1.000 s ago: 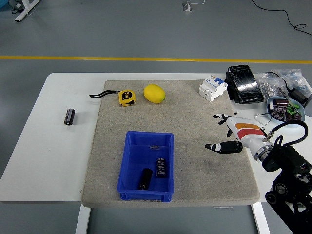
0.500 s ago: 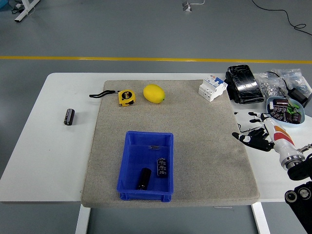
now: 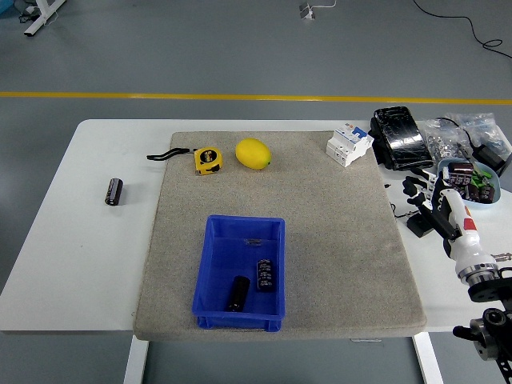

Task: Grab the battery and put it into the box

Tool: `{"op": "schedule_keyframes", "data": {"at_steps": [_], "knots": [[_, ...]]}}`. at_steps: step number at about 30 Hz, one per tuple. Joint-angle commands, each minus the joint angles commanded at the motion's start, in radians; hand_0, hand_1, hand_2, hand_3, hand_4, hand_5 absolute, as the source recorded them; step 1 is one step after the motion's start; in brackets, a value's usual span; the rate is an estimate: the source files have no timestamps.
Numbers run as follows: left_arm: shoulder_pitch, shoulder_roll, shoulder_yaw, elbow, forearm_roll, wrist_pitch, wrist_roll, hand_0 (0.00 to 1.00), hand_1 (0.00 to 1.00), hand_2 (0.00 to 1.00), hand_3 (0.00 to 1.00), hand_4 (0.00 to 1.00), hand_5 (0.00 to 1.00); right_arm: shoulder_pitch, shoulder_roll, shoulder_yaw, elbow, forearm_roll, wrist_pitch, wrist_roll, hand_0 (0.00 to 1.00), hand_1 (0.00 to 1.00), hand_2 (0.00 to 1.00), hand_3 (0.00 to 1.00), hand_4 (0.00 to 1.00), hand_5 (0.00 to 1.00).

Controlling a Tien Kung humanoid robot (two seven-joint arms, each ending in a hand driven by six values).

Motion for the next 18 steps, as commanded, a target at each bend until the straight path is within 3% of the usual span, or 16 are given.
{"op": "schedule_keyframes", "data": {"at_steps": [2, 3, 9, 10, 18], "knots": [[0.0, 0.0, 0.0, 0.0, 0.0, 0.0, 0.0, 0.611, 0.56, 0.632, 0.615, 0.618, 0.667, 0.0, 0.001, -0.002, -0.004, 0.085, 0.022, 0.009, 0.768, 0.773, 0.82, 0.842, 0.998, 0.829], [0.0, 0.0, 0.0, 0.0, 0.001, 0.0, 0.0, 0.609, 0.561, 0.63, 0.615, 0.616, 0.665, 0.0, 0.001, -0.003, -0.006, 0.13, 0.03, 0.013, 0.819, 0.814, 0.849, 0.87, 0.998, 0.897], [-0.003, -0.001, 0.003, 0.0, -0.002, 0.001, -0.002, 0.609, 0.561, 0.63, 0.615, 0.616, 0.665, 0.005, 0.005, -0.002, -0.021, 0.354, 0.059, 0.032, 0.819, 0.814, 0.849, 0.87, 0.998, 0.897], [-0.003, -0.001, 0.004, 0.0, -0.004, 0.002, -0.002, 0.611, 0.561, 0.63, 0.615, 0.618, 0.667, 0.005, 0.005, -0.002, -0.022, 0.365, 0.06, 0.036, 0.852, 0.834, 0.86, 0.892, 0.998, 0.934], [-0.007, -0.002, 0.007, 0.0, -0.009, 0.003, -0.004, 0.608, 0.561, 0.63, 0.615, 0.617, 0.666, 0.003, 0.007, 0.006, -0.026, 0.364, 0.065, 0.036, 0.857, 0.837, 0.867, 0.898, 0.998, 0.948]]}}
